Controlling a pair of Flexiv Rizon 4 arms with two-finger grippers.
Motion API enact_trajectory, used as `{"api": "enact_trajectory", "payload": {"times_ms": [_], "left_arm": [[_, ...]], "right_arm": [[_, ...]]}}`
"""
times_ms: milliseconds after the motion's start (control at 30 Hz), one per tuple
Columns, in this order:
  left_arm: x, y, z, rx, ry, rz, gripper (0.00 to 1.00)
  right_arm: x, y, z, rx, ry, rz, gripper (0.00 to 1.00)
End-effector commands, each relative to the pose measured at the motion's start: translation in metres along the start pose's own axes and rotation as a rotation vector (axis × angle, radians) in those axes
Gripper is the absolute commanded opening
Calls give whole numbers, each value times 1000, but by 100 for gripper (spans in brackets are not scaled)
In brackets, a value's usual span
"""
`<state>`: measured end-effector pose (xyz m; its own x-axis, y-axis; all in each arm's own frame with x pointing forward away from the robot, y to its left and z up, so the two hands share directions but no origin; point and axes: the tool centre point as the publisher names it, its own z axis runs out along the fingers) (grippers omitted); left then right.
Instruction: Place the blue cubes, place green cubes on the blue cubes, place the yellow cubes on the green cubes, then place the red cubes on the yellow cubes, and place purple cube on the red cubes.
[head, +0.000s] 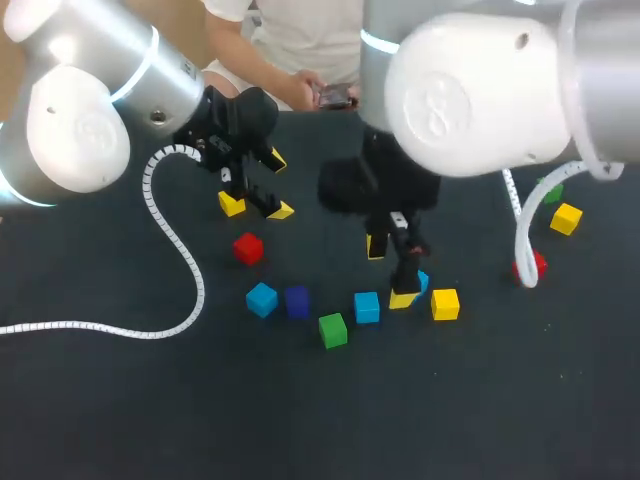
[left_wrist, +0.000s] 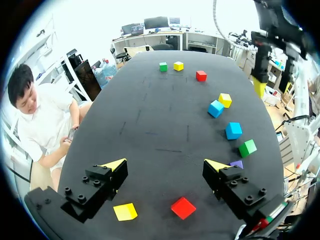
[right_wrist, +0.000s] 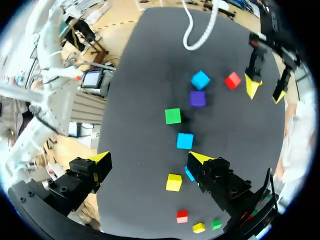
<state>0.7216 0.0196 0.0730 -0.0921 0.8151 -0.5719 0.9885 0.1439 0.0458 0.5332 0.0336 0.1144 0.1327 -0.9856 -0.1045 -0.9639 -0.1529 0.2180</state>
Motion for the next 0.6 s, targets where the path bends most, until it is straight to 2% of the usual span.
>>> {"api": "enact_trajectory", "payload": {"times_ms": [33, 100, 333, 600], "left_arm": [[1, 1, 0, 1, -1, 1, 100], [1, 1, 0, 1, -1, 1, 100], [1, 1, 0, 1, -1, 1, 100], [1, 1, 0, 1, -1, 1, 100]], "right_arm": [[15, 4, 11, 39, -108, 57, 100], [19, 4, 18, 50, -136, 88, 100], [24, 1, 43, 33, -226, 68, 100], [23, -2, 52, 29, -302, 44, 100]]}}
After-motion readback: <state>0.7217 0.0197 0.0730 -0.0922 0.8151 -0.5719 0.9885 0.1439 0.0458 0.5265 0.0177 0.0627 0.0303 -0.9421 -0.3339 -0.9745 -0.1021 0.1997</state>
